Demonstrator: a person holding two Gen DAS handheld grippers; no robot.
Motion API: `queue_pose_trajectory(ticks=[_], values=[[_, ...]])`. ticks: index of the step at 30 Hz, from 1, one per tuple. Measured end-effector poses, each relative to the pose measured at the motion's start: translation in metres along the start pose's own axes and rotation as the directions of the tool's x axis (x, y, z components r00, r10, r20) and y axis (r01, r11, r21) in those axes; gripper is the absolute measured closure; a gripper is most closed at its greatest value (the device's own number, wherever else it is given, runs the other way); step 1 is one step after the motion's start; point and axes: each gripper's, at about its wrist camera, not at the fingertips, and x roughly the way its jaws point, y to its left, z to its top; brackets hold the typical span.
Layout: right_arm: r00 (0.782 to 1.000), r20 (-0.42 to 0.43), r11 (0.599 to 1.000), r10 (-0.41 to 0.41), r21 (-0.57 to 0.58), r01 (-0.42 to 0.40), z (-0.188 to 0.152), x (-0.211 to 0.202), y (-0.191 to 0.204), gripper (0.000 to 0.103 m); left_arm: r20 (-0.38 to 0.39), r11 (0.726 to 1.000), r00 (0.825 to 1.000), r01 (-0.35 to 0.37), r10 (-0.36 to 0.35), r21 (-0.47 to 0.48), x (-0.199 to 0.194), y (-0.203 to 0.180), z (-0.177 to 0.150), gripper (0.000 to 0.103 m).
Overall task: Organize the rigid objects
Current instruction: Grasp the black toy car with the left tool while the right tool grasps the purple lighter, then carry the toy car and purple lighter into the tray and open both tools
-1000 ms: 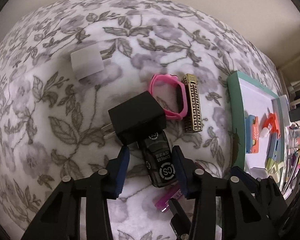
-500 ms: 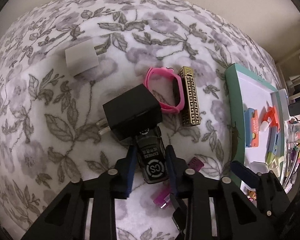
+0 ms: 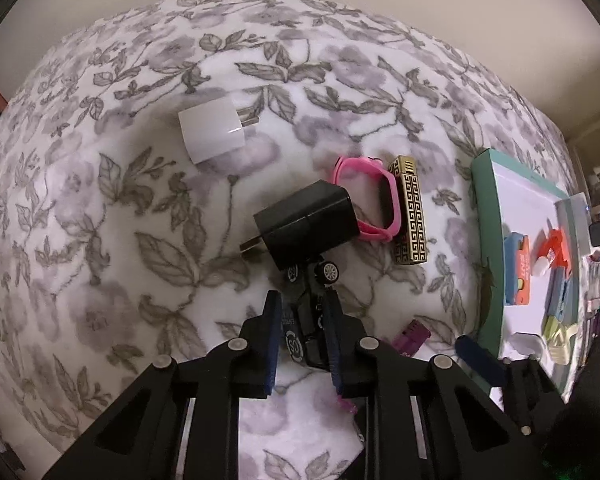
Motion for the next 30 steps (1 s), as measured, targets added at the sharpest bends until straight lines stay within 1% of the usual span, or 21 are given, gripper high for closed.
queue_pose_trajectory(ticks=[2, 6, 9, 10, 11, 12, 14, 17, 20, 21, 23, 25, 27, 30], values=[[1.000, -0.009, 1.000, -0.003, 0.011, 0.003, 0.000, 0.005, 0.004, 0.018, -0.003, 1.000, 1.000, 0.018, -0.018, -0.014, 0.001, 0.003, 0.001, 0.081], [1.000, -0.004, 1.000, -0.020, 0.020, 0.020, 0.001, 0.011, 0.013, 0.020, -0.001, 0.999, 0.999, 0.033, -0.033, -0.037, 0.000, 0.011, 0.002, 0.079], [0.999, 0.003, 0.999, -0.039, 0.025, 0.039, 0.003, 0.014, 0.016, 0.022, 0.006, 0.998, 1.000, 0.028, -0.028, -0.058, -0.006, 0.024, -0.001, 0.079], [0.999, 0.006, 0.998, -0.054, 0.024, 0.053, 0.002, 0.014, 0.018, 0.025, 0.009, 0.998, 1.000, 0.019, -0.018, -0.064, -0.007, 0.028, 0.000, 0.079], [0.998, 0.008, 0.998, -0.065, 0.020, 0.065, 0.002, 0.014, 0.020, 0.031, 0.012, 0.998, 1.000, 0.011, -0.010, -0.067, -0.008, 0.030, 0.000, 0.079], [0.997, 0.008, 0.997, -0.076, 0.014, 0.075, 0.000, 0.014, 0.021, 0.034, 0.014, 0.998, 1.000, 0.009, -0.009, -0.069, -0.009, 0.034, -0.001, 0.079], [0.997, 0.004, 0.997, -0.082, -0.001, 0.082, -0.001, 0.014, 0.025, 0.043, 0.011, 0.997, 1.000, 0.021, -0.020, -0.078, -0.009, 0.039, -0.001, 0.079], [0.996, -0.006, 0.996, -0.085, -0.005, 0.085, -0.005, 0.013, 0.024, 0.050, 0.009, 0.996, 1.000, 0.024, -0.023, -0.085, -0.010, 0.044, -0.002, 0.078], [0.995, -0.017, 0.995, -0.097, -0.012, 0.097, -0.008, 0.013, 0.024, 0.053, 0.005, 0.996, 1.000, 0.016, -0.015, -0.088, -0.011, 0.047, -0.003, 0.072], [0.995, -0.019, 0.995, -0.098, -0.014, 0.098, -0.010, 0.013, 0.022, 0.054, 0.005, 0.996, 1.000, 0.012, -0.012, -0.090, -0.009, 0.042, -0.002, 0.069], [0.995, -0.019, 0.995, -0.096, -0.013, 0.096, -0.011, 0.014, 0.020, 0.055, 0.001, 0.996, 1.000, 0.020, -0.020, -0.090, -0.009, 0.045, -0.002, 0.065], [0.996, -0.018, 0.996, -0.092, -0.014, 0.092, -0.010, 0.016, 0.022, 0.055, -0.007, 0.996, 0.999, 0.030, -0.031, -0.090, -0.008, 0.043, -0.004, 0.054], [0.995, -0.017, 0.995, -0.095, -0.023, 0.094, -0.009, 0.018, 0.020, 0.055, -0.023, 0.996, 0.999, 0.041, -0.043, -0.081, -0.006, 0.039, -0.007, 0.050], [0.996, -0.009, 0.995, -0.094, -0.030, 0.093, -0.006, 0.020, 0.021, 0.055, -0.032, 0.996, 0.998, 0.047, -0.050, -0.070, -0.002, 0.031, -0.008, 0.049]])
